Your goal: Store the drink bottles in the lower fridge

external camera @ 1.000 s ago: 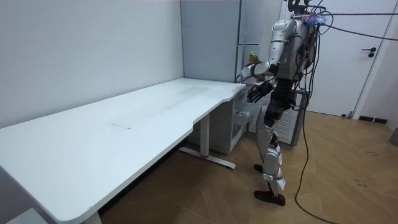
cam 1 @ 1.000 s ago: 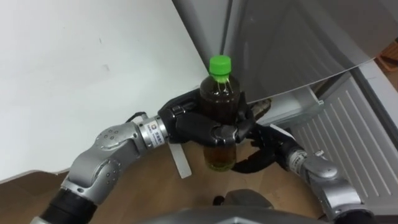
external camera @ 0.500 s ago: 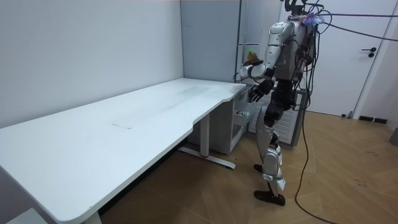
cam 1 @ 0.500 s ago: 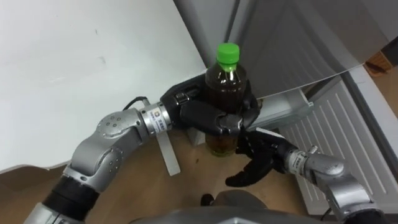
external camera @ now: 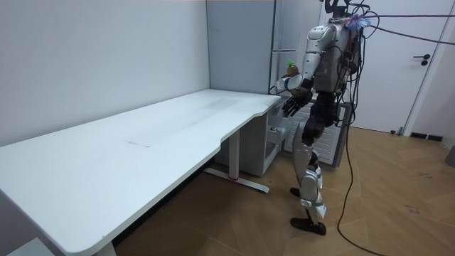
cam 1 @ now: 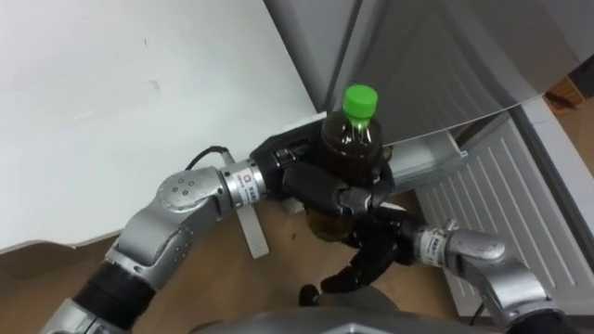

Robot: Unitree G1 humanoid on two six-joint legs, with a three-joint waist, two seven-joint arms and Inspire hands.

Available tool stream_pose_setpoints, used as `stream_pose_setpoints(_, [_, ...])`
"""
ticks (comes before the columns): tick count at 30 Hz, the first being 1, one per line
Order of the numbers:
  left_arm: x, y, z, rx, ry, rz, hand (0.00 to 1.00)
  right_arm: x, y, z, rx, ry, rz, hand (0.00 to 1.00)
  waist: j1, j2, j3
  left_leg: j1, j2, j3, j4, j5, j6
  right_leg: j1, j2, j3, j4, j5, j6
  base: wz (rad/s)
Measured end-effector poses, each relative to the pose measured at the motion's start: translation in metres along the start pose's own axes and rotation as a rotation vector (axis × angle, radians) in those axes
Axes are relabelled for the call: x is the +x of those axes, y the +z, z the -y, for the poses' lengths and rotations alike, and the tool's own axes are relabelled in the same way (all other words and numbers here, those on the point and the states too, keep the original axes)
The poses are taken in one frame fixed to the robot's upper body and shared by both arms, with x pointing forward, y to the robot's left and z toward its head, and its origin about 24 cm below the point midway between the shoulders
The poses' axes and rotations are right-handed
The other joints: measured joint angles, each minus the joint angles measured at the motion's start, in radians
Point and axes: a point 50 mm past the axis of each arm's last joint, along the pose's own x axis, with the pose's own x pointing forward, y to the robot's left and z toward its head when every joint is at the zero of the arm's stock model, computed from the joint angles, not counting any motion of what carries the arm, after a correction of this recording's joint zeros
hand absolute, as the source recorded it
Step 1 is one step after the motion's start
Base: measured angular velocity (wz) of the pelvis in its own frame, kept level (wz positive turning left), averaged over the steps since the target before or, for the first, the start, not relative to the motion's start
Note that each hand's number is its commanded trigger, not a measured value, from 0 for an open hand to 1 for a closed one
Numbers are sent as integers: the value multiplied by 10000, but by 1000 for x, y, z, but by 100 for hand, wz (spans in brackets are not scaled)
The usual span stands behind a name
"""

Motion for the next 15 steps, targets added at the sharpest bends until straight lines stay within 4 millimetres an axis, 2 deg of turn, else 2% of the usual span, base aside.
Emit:
stream_pose_setpoints(1, [0,-1,0,-32,-13,-42,100,0,0,0,50,23,60,0,2,2,5,0,9,3,25,-21,0,3,7,9,2,0,0,-4])
stream_pose_setpoints(4, [0,-6,-3,-141,28,-189,100,2,4,0,198,52,360,0,-7,-22,91,-10,15,33,61,-59,5,-5,14,29,10,2,5,-3])
stream_pose_setpoints(8, [1,-20,-9,-410,224,-703,100,5,11,2,320,-97,705,0,-78,68,139,-189,56,2,239,-177,28,-94,11,-43,11,-10,25,2])
stream_pose_setpoints(15, [0,-21,-11,-313,309,-554,100,6,14,4,272,-253,807,0,-72,182,128,-300,68,16,257,-179,26,-242,24,-38,84,-24,32,0])
